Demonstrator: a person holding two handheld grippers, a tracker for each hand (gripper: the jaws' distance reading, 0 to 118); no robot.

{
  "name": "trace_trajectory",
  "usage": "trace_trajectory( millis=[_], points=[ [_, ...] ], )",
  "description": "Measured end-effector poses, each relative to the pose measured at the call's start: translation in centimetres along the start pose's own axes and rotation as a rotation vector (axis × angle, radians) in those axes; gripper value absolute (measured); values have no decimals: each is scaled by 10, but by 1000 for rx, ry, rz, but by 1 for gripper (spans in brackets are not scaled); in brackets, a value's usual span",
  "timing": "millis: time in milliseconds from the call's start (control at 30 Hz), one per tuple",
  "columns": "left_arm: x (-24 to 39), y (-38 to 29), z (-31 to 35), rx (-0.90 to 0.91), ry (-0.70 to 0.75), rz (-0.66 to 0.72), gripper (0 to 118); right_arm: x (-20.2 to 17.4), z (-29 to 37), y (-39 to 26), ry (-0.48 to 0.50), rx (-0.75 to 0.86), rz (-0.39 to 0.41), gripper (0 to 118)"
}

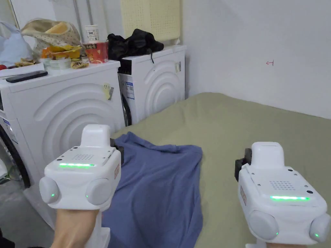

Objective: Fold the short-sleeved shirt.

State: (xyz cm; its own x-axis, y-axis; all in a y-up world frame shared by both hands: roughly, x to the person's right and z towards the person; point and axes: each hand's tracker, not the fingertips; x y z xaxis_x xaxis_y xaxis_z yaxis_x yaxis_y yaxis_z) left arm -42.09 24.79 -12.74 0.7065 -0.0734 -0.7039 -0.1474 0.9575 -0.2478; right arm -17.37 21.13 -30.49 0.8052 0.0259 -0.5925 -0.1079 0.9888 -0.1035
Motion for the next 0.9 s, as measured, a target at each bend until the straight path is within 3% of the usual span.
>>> trace_trajectory(
  millis=[167,333,500,600,733,767,800,833,867,900],
  points=[
    [8,-11,-51,-88,-48,14,4,-5,-13,-18,10,-51,14,0],
    [24,-36,-141,-296,-150,45,4,-15,-31,-47,40,-136,1,0],
    [55,-53,-231,-429,-211,-90,4,-23,-63,-70,63,-194,27,0],
    [76,-61,-263,-550,-311,-74,4,-23,-82,-80,63,-224,9,0],
    [91,-79,-321,-601,-212,-146,6,-21,-97,-92,55,-250,-2,0],
    [92,-81,-331,-615,-194,-154,21,-20,-98,-94,55,-259,-8,0],
    [93,-84,-341,-636,-156,-167,56,-19,-99,-96,59,-266,-12,0],
    [92,-88,-349,-649,-141,-155,108,-18,-98,-98,60,-273,-13,0],
    [91,-91,-355,-661,-151,-158,118,-18,-97,-100,63,-276,-12,0],
    [94,-95,-344,-682,-144,-167,115,-18,-97,-102,62,-284,-4,0]
  ],
)
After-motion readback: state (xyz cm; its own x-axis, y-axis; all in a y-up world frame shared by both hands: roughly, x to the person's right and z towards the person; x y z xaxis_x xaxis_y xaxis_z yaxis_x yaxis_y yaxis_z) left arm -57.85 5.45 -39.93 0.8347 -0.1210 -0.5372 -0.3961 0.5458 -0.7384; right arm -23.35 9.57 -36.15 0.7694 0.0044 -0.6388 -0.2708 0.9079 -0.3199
